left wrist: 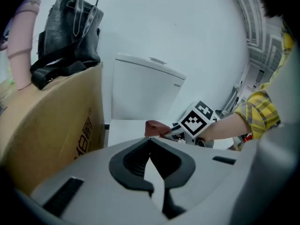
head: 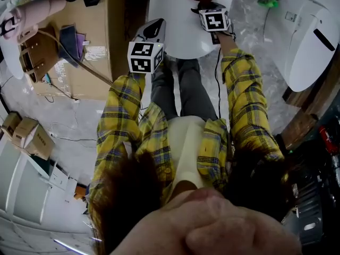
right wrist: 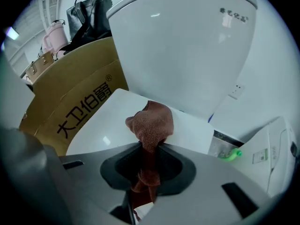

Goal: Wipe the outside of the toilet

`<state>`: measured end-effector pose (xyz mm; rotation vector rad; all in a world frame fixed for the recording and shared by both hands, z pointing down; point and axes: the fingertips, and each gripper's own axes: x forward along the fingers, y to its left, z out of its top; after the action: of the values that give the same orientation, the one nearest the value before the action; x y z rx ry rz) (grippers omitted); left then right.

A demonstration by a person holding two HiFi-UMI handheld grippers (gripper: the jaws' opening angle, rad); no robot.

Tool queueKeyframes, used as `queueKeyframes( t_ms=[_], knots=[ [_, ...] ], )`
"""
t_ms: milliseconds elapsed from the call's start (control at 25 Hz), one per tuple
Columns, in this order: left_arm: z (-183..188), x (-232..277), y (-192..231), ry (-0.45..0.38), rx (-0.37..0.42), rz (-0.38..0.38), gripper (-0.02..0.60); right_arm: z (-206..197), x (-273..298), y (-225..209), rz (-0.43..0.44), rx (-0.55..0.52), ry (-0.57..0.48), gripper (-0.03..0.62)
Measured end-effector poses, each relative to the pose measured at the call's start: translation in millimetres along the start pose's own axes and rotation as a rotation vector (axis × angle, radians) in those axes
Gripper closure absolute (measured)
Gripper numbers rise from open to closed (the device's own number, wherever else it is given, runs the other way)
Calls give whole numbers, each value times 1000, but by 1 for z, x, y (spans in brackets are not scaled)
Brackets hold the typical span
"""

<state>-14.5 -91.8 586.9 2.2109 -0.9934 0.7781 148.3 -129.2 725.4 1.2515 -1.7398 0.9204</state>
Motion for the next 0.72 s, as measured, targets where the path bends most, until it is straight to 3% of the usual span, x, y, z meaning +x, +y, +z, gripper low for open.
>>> queueKeyframes(
  t_ms=[440, 720],
  knots=[
    [10, 11, -14, 0, 53, -29, 572, -18, -29, -34, -112, 38, -66, 510],
    [8, 3, -6, -11, 43, -10, 572, 1, -54, -7, -74, 0, -205, 510]
  ],
)
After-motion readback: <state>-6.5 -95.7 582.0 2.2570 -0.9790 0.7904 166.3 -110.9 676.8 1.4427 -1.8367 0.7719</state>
